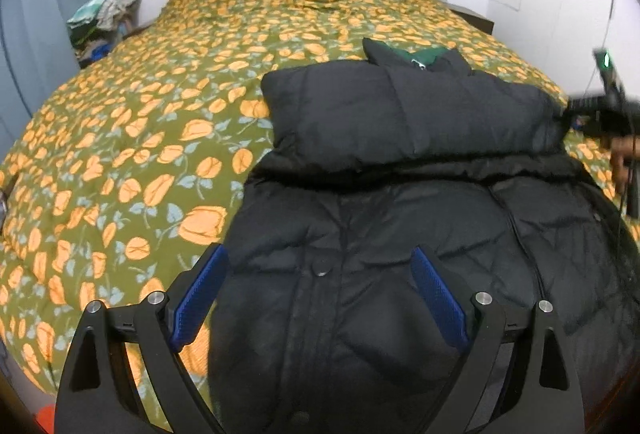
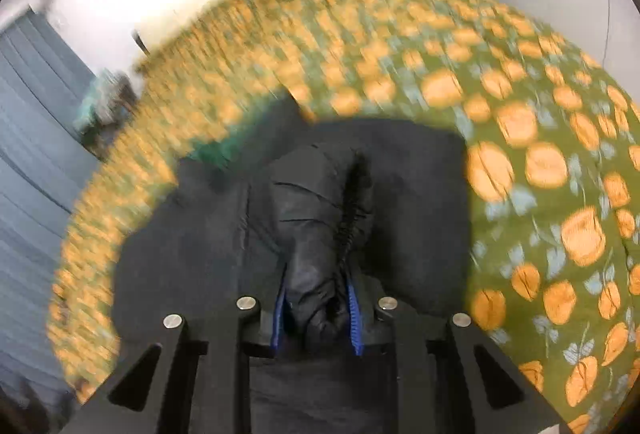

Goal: Fold large clothes
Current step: 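Press the folded jacket side flat with the right gripper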

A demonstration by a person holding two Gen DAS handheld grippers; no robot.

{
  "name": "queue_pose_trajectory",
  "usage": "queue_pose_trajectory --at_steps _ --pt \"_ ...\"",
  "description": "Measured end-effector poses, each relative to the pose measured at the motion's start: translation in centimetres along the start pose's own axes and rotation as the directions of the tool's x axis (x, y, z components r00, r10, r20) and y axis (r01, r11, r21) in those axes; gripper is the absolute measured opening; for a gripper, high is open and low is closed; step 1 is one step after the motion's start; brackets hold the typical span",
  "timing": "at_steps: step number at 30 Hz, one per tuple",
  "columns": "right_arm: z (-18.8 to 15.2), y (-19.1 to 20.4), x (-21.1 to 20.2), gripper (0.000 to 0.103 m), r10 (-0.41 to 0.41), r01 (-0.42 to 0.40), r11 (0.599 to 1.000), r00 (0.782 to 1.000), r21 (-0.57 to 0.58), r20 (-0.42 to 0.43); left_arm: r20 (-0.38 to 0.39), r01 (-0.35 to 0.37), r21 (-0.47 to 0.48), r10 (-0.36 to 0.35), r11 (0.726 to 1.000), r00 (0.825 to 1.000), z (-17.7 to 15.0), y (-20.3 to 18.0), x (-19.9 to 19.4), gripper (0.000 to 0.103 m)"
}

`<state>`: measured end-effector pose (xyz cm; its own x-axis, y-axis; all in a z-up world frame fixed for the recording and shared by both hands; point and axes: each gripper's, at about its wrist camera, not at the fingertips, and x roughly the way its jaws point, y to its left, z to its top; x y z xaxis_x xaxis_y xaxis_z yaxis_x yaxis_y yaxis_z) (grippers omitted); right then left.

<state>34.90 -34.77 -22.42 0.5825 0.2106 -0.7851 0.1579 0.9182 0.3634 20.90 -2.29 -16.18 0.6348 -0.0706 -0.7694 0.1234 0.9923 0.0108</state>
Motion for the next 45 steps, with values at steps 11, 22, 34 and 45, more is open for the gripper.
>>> queue_pose_trajectory --at_steps 11,22,34,45 --pt "-0.9 2.6 -4.3 0.069 -0.067 0.089 0.985 0.987 -0.150 0.149 0.079 -0.032 0.000 0.032 0.999 0.996 10.0 1.1 4.6 0.094" --pt "-1.2 4.3 5.6 0.069 -0.011 -0.002 0.959 0.999 -0.285 -0.045 -0.098 -0.002 -0.068 -0.005 0.998 0.995 7.9 2.2 15.3 0.098" --pt "-2.2 3.4 5.8 0.069 -0.005 -0.003 0.967 1.000 -0.255 -0.031 -0.004 0.021 -0.061 -0.021 0.998 1.000 15.6 0.5 13.5 0.098" --pt "-2.5 2.9 6.4 0.069 0.019 -0.025 0.967 0.999 -0.252 -0.027 -0.167 0.002 -0.301 -0.054 0.953 0.984 14.2 5.3 24.6 0.099"
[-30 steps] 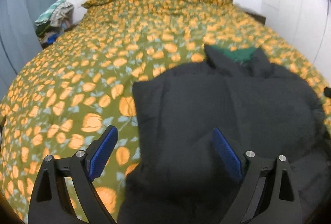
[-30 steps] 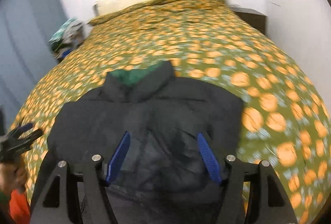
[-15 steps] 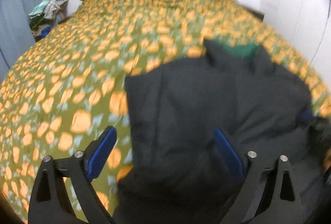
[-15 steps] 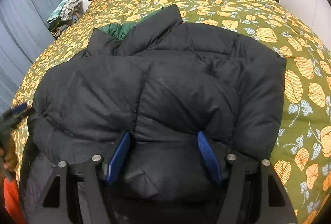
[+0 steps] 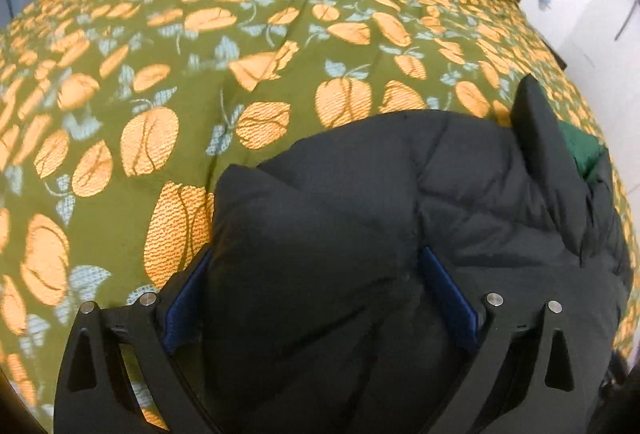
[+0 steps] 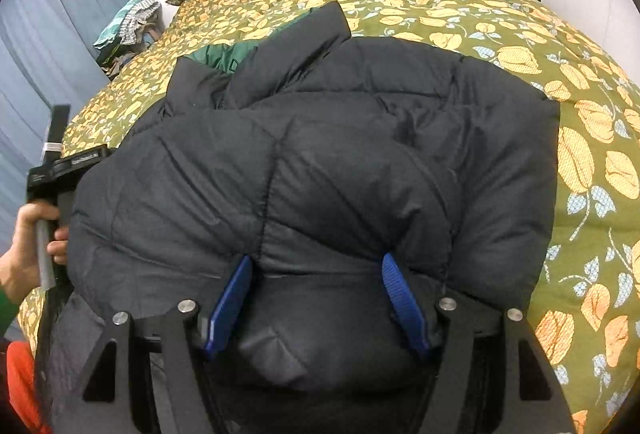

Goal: Fold large clothes
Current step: 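Press the folded jacket side flat with the right gripper, then grasp the jacket hem with both grippers and lift it toward the collar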

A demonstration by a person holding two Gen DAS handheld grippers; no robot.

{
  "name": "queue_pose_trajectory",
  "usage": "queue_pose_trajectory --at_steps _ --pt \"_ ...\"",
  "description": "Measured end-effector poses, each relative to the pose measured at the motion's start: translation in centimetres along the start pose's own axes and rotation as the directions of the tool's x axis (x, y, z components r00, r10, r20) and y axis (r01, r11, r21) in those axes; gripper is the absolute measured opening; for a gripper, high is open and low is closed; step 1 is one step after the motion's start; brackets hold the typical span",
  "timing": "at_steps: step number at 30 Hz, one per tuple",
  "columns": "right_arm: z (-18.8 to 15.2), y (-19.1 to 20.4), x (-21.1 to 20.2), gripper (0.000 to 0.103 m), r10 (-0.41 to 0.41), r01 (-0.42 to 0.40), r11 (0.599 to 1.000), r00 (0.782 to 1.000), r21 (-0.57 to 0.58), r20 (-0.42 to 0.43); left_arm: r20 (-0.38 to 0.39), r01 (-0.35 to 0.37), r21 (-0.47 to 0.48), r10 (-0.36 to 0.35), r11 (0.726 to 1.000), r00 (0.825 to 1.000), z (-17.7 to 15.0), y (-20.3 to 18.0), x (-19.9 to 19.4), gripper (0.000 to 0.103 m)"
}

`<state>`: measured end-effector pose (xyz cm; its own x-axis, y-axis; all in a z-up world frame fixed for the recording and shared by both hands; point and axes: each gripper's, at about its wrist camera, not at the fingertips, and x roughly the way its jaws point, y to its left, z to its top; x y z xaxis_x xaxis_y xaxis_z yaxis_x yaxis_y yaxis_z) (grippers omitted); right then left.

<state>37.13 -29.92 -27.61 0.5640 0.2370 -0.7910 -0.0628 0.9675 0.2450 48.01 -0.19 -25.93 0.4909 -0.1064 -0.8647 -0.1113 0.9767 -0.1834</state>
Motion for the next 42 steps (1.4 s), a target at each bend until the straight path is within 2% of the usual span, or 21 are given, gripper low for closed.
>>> queue_pose_trajectory --at_steps 6,8,11,14,15,18,23,27,29,34,38,42 --pt "-0.5 0.3 0.2 0.069 -0.032 0.033 0.999 0.999 -0.019 0.030 0.013 -0.013 0.019 0.013 1.000 1.000 -0.6 -0.4 -0.6 0.101" --pt "-0.3 0.4 0.2 0.069 -0.043 0.044 0.999 0.999 -0.027 0.028 0.008 -0.023 0.036 0.023 0.999 1.000 0.1 -0.7 -1.4 0.097" --pt "-0.3 0.5 0.0 0.070 -0.049 0.050 0.998 0.998 -0.035 0.033 0.038 -0.005 0.089 0.001 0.996 0.999 -0.5 -1.2 -5.3 0.096" --pt "-0.2 1.1 -1.1 0.070 -0.069 0.071 0.996 0.997 -0.055 0.036 0.086 0.024 0.205 -0.042 0.979 0.995 -3.0 -2.3 -10.7 0.097" --pt "-0.1 1.4 -2.1 0.070 -0.077 0.078 0.995 0.997 -0.064 0.027 0.092 0.028 0.263 -0.054 0.964 0.994 -4.5 -2.9 -12.5 0.098" --pt "-0.6 2.2 -5.6 0.070 -0.060 0.062 0.996 0.998 -0.058 0.032 0.066 0.041 0.360 -0.070 0.932 0.995 -8.8 -3.9 -15.5 0.098" --pt "-5.2 4.0 -10.6 0.070 -0.037 0.029 0.995 0.996 -0.095 -0.083 -0.046 0.086 0.454 -0.073 0.887 0.996 -17.7 -4.9 -17.1 0.098" --pt "-11.5 5.4 -11.8 0.070 -0.019 -0.006 0.994 0.973 -0.107 -0.232 -0.108 0.079 0.481 -0.031 0.873 0.994 -22.9 -5.3 -16.8 0.098" --pt "-14.0 5.8 -11.5 0.070 -0.027 -0.006 0.994 0.957 -0.110 -0.289 -0.098 0.058 0.488 -0.011 0.871 0.995 -24.2 -5.0 -17.3 0.099" --pt "-16.8 7.0 -13.0 0.070 -0.070 0.036 0.992 0.956 -0.123 -0.286 -0.148 0.079 0.471 -0.009 0.878 0.989 -26.1 -3.7 -19.4 0.099" --pt "-19.0 8.0 -14.1 0.070 -0.084 0.043 0.990 0.946 -0.136 -0.312 -0.189 0.092 0.500 0.005 0.861 0.982 -28.5 -3.1 -21.0 0.099" --pt "-20.9 8.6 -15.6 0.070 -0.085 0.031 0.987 0.933 -0.156 -0.350 -0.255 0.136 0.517 0.001 0.845 0.967 -30.4 -2.2 -23.5 0.098"
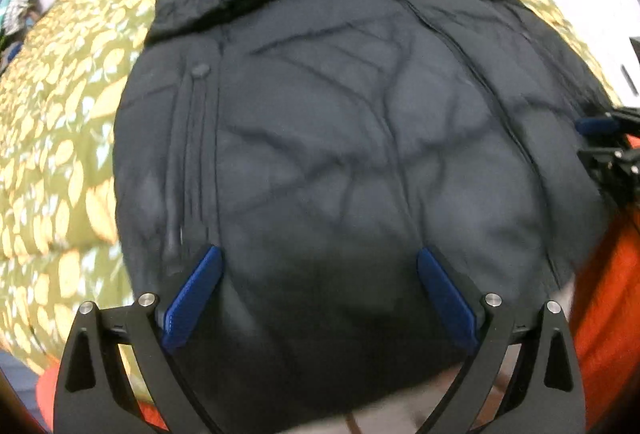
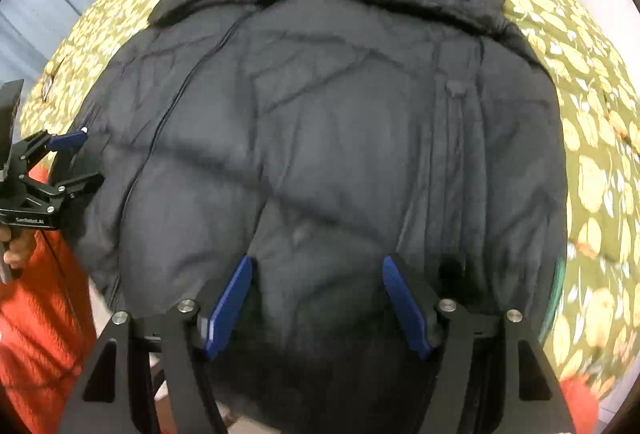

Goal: Fold large clothes
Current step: 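Grasp the jacket hem with both grippers and lift it toward the collar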

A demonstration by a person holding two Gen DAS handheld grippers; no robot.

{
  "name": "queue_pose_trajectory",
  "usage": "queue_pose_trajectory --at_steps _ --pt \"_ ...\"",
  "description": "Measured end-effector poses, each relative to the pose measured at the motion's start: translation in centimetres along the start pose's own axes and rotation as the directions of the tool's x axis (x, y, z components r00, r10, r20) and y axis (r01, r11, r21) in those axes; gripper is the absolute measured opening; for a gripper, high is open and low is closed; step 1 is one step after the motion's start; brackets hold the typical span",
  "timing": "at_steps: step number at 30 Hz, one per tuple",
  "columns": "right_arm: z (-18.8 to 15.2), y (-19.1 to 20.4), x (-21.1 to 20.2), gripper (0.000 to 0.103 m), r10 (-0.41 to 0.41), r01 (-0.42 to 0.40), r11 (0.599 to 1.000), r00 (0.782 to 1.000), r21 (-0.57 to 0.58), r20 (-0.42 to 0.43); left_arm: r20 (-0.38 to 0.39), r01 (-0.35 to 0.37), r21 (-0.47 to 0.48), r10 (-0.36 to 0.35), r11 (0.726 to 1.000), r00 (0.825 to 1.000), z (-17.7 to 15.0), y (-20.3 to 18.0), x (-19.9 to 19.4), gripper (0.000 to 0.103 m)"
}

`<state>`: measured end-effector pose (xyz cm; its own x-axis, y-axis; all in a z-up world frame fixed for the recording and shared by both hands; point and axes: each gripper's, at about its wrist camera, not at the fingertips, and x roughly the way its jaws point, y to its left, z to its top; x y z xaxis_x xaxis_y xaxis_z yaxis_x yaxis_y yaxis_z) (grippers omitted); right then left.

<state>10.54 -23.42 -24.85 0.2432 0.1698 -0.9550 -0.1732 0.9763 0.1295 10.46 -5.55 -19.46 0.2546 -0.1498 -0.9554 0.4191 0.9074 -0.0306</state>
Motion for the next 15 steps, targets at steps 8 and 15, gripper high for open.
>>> queue_pose_trajectory --at_steps 8,15 --pt "-4.6 -2.6 -8.0 0.070 0.064 -0.066 0.997 0.997 0.042 0.036 0.174 0.053 -0.269 -0.005 0.962 0.985 -2.1 9.7 -10.2 0.100" --pt "-7.1 -10.8 -9.7 0.076 0.033 -0.058 0.959 0.995 0.278 0.093 0.048 0.152 -0.361 -0.145 0.920 0.988 -3.1 10.6 -3.0 0.097"
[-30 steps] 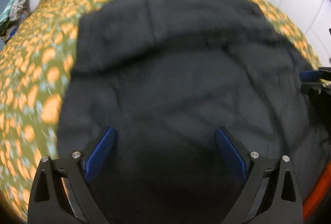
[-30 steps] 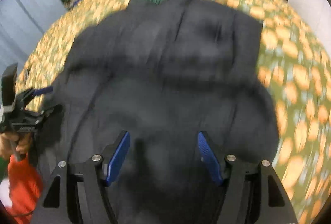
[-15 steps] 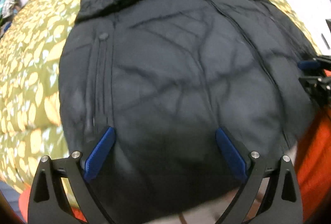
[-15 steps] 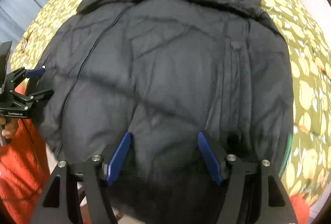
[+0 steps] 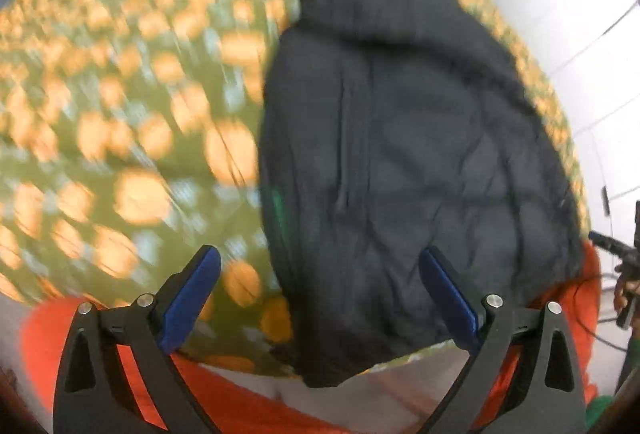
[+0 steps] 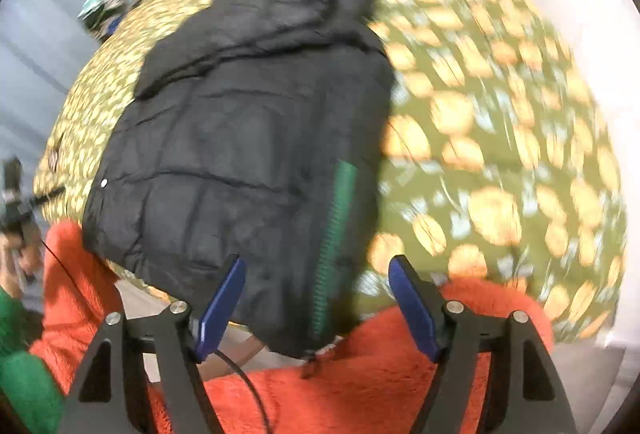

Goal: Fold large clothes
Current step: 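Grasp the jacket hem with both grippers and lift it toward the collar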

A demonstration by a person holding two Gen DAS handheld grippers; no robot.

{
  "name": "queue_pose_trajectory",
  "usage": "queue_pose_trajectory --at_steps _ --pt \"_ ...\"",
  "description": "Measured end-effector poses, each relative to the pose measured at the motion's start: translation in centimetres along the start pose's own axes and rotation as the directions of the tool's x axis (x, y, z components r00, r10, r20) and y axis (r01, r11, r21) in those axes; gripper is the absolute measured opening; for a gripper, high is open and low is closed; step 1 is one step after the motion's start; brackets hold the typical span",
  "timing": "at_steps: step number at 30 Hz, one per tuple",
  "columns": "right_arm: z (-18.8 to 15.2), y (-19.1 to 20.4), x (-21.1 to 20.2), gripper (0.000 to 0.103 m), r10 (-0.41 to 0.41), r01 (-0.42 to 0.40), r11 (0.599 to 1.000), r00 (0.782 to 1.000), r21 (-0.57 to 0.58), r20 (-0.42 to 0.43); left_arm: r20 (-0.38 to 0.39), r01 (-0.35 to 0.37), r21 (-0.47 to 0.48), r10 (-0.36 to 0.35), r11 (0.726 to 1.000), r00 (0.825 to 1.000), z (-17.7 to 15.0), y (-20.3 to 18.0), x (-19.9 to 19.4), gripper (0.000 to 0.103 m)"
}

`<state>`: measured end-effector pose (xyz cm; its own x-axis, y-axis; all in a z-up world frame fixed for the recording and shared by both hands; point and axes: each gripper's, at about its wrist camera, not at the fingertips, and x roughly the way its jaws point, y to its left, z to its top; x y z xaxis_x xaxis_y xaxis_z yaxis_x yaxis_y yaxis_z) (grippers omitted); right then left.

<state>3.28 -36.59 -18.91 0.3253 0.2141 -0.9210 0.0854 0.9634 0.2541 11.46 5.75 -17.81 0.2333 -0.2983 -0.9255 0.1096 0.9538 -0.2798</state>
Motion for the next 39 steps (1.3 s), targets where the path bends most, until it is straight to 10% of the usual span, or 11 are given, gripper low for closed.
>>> queue_pose_trajectory --at_steps 10,13,17,25,39 --pt "-1.6 1.9 7.3 0.076 0.109 -0.116 0.993 0.975 -0.024 -0.191 -0.141 0.015 0.016 -0.012 1.000 0.990 -3.1 -3.0 5.0 0.074" --pt "-1.4 3.3 6.9 0.033 0.123 -0.137 0.989 0.975 -0.064 -0.186 -0.153 0.023 -0.005 -0.024 1.000 0.988 -3.0 -3.1 3.8 0.036" --pt "-0.4 4.5 5.0 0.022 0.168 -0.179 0.981 0.976 -0.072 -0.139 -0.120 0.069 -0.035 -0.073 0.997 0.990 -2.0 -3.2 1.2 0.020" --pt "1.7 4.3 -1.2 0.020 0.248 -0.250 0.964 0.968 -0.087 -0.028 0.001 0.131 -0.015 -0.131 0.991 0.991 -2.0 -3.6 -6.4 0.017" --pt "-5.6 4.7 -8.6 0.019 0.425 -0.423 0.905 0.902 0.042 -0.076 -0.140 0.186 -0.110 -0.201 0.976 0.970 -10.6 -1.6 -14.3 0.017"
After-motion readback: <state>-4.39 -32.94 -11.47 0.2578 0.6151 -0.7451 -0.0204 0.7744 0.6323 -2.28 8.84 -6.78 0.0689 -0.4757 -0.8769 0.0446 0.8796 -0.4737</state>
